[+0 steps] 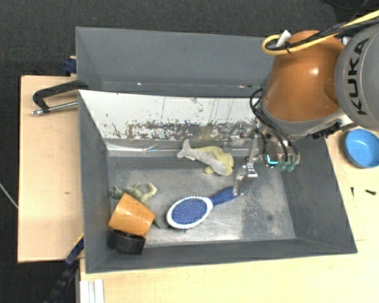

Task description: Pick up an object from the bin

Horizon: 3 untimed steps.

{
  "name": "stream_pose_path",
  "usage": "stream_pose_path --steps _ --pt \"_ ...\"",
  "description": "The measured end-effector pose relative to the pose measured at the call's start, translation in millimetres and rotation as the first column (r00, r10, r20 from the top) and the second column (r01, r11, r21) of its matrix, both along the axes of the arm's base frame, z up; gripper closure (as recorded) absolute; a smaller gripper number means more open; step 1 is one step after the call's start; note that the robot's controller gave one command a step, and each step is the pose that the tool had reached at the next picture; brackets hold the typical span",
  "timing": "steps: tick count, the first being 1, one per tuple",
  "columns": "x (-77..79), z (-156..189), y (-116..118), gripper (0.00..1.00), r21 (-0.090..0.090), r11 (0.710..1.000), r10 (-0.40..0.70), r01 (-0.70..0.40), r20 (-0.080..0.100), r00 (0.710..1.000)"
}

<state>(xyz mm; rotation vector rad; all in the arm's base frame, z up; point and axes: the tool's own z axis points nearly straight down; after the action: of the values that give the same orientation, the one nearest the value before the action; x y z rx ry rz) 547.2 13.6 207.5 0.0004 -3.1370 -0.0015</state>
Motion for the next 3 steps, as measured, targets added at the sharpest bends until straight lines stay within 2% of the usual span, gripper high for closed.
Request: stream_pose_path --steps 1,2,3 --pt "-44.2 -136 66 0.0 -0.001 0.96 0.28 -0.28 0.013 0.96" --pt "-52.0 -106 65 0.0 0.0 0.974 0.225 -0.225 0.011 0.974" --pt "-53.0 -96 60 0.0 0.0 0.98 0.197 -0.197 0.011 0.98"
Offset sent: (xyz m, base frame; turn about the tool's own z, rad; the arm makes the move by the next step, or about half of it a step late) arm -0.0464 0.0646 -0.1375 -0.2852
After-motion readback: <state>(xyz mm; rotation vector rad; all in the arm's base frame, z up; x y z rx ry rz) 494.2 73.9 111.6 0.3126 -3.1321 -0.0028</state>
